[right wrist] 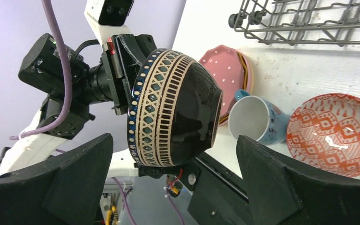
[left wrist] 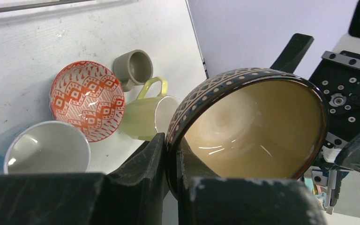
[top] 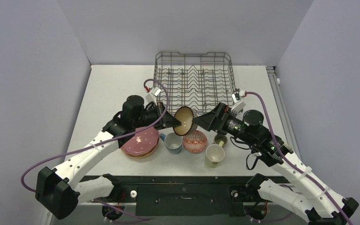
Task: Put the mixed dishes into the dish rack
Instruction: Turn the bowl upside down on the dish rack.
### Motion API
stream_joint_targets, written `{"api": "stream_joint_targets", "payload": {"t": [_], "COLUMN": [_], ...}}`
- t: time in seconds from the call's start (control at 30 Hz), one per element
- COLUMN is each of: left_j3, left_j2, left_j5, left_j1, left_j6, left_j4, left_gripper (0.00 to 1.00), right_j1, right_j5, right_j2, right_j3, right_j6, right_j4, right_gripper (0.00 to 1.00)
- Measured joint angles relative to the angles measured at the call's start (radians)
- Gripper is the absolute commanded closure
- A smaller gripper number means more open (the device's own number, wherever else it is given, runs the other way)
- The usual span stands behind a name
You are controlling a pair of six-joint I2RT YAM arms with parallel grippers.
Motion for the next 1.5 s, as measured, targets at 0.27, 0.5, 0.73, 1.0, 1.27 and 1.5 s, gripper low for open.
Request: {"api": "stream_joint_targets", "payload": {"t": [0.27, 0.5, 0.73, 1.0, 1.27, 1.5], "left_j3": [-0.013, -0.018, -0.020, -0.020, -0.020, -0.020], "left_j2": [-0.008, -0.011, -0.011, -0.011, -0.011, -0.011], "left_j5": [0.022, 0.033, 0.034, 0.034, 0.029, 0.026], "left_j1": [0.006, 0.007, 0.010, 0.011, 0.012, 0.012], "left_j6": [-0.023, -0.025, -0.025, -0.023, -0.005, 0.008], "left_j4": [0.055, 0.079, 0.080, 0.080, 0.072, 0.064], "left_gripper": [1.00, 1.00, 1.00, 1.00, 1.00, 1.00], "right_j1": [0.002, 0.017, 0.027, 0.029, 0.029, 0.034], "right_j5": [-0.029, -0.031, -0.030, -0.029, -0.029, -0.027], "right_j2": [0.023, 0.046, 0.062, 0.062, 0.064, 0.095], "right_j3": [-0.020, -0.019, -0.019, -0.019, -0.019, -0.010], "right_j6": [0.064, 0.090, 0.101, 0.101, 0.100, 0.100], "right_j4": [0.072, 0.104, 0.111, 0.111, 0.110, 0.101], "right_gripper": [0.00, 0.02, 0.09, 0.18, 0.19, 0.20]}}
